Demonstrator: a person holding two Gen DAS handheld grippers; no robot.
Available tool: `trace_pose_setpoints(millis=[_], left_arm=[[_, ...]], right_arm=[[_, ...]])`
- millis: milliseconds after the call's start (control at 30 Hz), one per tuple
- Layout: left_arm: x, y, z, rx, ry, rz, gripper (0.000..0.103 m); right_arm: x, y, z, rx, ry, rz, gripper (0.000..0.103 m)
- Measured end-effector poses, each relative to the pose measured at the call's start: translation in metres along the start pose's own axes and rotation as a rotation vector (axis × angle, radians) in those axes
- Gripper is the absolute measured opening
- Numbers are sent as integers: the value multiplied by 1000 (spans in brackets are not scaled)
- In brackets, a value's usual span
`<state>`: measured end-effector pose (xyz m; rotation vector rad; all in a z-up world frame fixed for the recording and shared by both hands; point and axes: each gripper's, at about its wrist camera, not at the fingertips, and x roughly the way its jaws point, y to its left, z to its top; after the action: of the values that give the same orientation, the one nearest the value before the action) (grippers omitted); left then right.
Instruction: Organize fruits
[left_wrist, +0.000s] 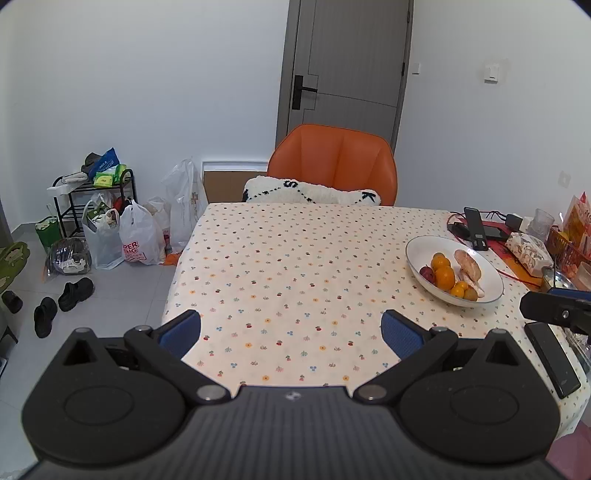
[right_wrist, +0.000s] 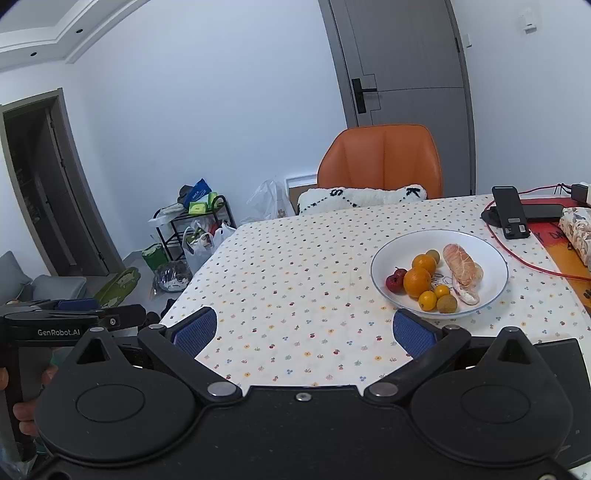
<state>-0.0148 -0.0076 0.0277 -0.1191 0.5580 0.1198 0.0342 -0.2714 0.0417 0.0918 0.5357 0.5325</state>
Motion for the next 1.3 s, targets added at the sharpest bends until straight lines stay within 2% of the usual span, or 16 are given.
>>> trace_pose_setpoints(millis=[1300], left_arm=[[3, -2, 0, 5, 9, -8, 103]], right_arm=[[0, 2, -1, 1, 16, 9, 103]])
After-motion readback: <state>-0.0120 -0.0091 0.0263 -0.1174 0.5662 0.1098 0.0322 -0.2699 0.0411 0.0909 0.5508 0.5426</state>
